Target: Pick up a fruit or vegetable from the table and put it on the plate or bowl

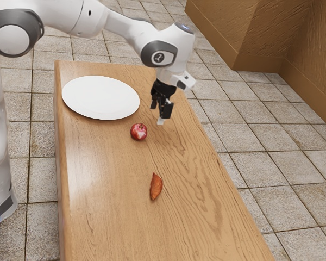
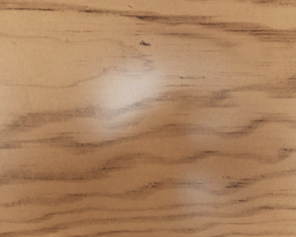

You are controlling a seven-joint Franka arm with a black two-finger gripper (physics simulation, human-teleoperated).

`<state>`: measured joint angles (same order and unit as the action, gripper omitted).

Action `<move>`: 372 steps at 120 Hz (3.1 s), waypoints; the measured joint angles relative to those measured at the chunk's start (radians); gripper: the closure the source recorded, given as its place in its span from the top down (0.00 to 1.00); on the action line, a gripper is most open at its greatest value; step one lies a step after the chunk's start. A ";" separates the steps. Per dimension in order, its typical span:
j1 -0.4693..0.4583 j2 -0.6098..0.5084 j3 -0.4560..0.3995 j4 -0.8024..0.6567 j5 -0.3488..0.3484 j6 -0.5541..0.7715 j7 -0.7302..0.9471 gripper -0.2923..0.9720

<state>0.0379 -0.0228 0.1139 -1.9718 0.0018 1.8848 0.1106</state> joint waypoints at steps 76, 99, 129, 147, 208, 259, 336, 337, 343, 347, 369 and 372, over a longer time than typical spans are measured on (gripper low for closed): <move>0.255 0.017 -0.183 -0.035 -0.003 0.123 0.114 0.77; 0.276 -0.007 -0.202 -0.071 -0.003 0.122 0.133 0.77; 0.055 -0.075 -0.203 -0.149 -0.006 0.117 0.152 0.77; 0.077 -0.089 -0.200 -0.169 -0.007 0.115 0.162 0.77; 0.081 -0.137 -0.151 -0.233 -0.008 0.086 0.187 0.77; 0.080 -0.151 -0.116 -0.278 -0.008 0.063 0.198 0.77; 0.080 -0.145 -0.100 -0.278 -0.013 0.074 0.201 0.46; 0.080 -0.146 -0.100 -0.277 -0.012 0.074 0.201 0.45; 0.079 -0.148 -0.101 -0.271 -0.010 0.074 0.201 0.44; 0.079 -0.149 -0.101 -0.265 -0.009 0.074 0.200 0.44; 0.077 -0.150 -0.085 -0.211 0.010 0.060 0.200 0.44; 0.077 -0.150 -0.074 -0.207 0.014 0.055 0.199 0.43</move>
<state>0.1146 -0.1731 0.0396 -2.1787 0.0160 1.9402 0.3100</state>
